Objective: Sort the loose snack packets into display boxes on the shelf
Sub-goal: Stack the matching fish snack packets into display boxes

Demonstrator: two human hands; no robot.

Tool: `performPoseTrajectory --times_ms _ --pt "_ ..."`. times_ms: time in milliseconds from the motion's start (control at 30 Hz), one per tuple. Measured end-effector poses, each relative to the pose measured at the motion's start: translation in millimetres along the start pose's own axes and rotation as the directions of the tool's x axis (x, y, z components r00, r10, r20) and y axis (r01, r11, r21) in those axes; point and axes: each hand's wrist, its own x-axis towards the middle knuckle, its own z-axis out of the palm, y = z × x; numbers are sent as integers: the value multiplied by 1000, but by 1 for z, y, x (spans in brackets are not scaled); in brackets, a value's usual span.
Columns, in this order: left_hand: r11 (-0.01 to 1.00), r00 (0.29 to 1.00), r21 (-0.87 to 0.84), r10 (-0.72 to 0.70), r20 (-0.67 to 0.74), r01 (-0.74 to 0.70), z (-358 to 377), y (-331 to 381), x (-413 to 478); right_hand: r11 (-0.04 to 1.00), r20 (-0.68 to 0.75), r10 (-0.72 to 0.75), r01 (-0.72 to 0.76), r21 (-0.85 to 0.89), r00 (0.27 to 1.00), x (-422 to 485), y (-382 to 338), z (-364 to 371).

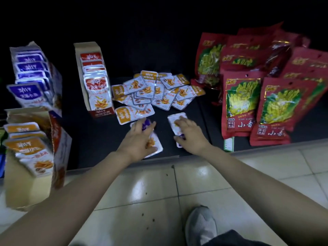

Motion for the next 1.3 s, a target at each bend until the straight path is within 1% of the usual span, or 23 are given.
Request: performPoseTrajectory --times_ms 67,100,133,200,267,333,400,467,600,667,733,833,867,900,933,967,1000,1067,1133,1167,1200,1267,1300 --pt "997 996 -77 20 -92 -27 -1 -6 -2 984 4 -113 111 139 994 7 -13 4" --pt "997 987 -71 5 -162 -16 0 -10 -4 975 -41 -141 146 165 989 9 -16 6" --pt "999 972 -49 -25 -232 14 1 -14 -5 978 -103 -133 147 146 986 11 -18 7" --pt "995 946 -10 -95 -311 96 5 -19 -9 997 -188 -43 53 47 981 13 -17 6" --pt "990 952 42 -116 -284 133 8 -21 -11 1000 -172 19 -19 1 985 14 -16 7" --pt "990 961 78 -98 -258 122 11 -21 -8 999 -160 -23 28 32 987 15 -19 13" --pt "992 963 82 -73 -260 98 12 -19 -5 989 -150 -89 105 104 985 17 -24 17" --pt "994 960 76 -54 -274 77 10 -18 -3 971 -151 -120 147 187 981 22 -28 17" --pt "999 900 36 5 -435 11 -2 -23 4 953 -336 -54 148 263 940 39 -24 -2" --pt "998 897 32 -27 -441 46 -12 -22 14 954 -387 -67 173 246 920 54 -19 -13" --pt "992 932 41 -94 -349 116 -20 -19 28 969 -323 -115 177 170 939 71 -16 -19" --pt "979 974 114 -148 -168 169 -23 -14 41 991 -61 -134 135 10 989 84 -15 -18" --pt "978 977 119 -154 -150 172 -23 -12 42 990 -10 -135 134 -50 991 85 -14 -15" --pt "979 976 115 -148 -160 167 -21 -11 42 986 -10 -143 142 -89 990 84 -11 -12" --pt "982 972 109 -129 -198 152 -19 -10 42 982 -58 -167 161 -100 984 83 -7 -9" --pt "987 962 102 -98 -254 127 -17 -11 40 979 -145 -198 188 -80 969 82 -4 -6" --pt "992 946 89 -58 -320 91 -16 -13 40 974 -248 -228 223 -45 942 83 -2 -7" --pt "997 901 59 -12 -434 42 -20 -19 45 962 -399 -245 274 15 884 90 0 -11" --pt "997 877 42 -34 -479 62 -31 -25 58 961 -475 -227 274 31 850 103 -5 -22" --pt "995 883 35 -66 -465 92 -38 -28 66 967 -480 -211 254 27 852 111 -9 -27" --pt "990 898 30 -110 -427 136 -44 -30 75 977 -433 -180 211 24 883 118 -13 -32" --pt "970 931 20 -226 -287 242 -54 -33 91 994 -215 -108 105 -24 971 131 -14 -36" --pt "958 937 8 -278 -210 286 -56 -34 96 994 -101 -78 69 -86 992 133 -13 -35"
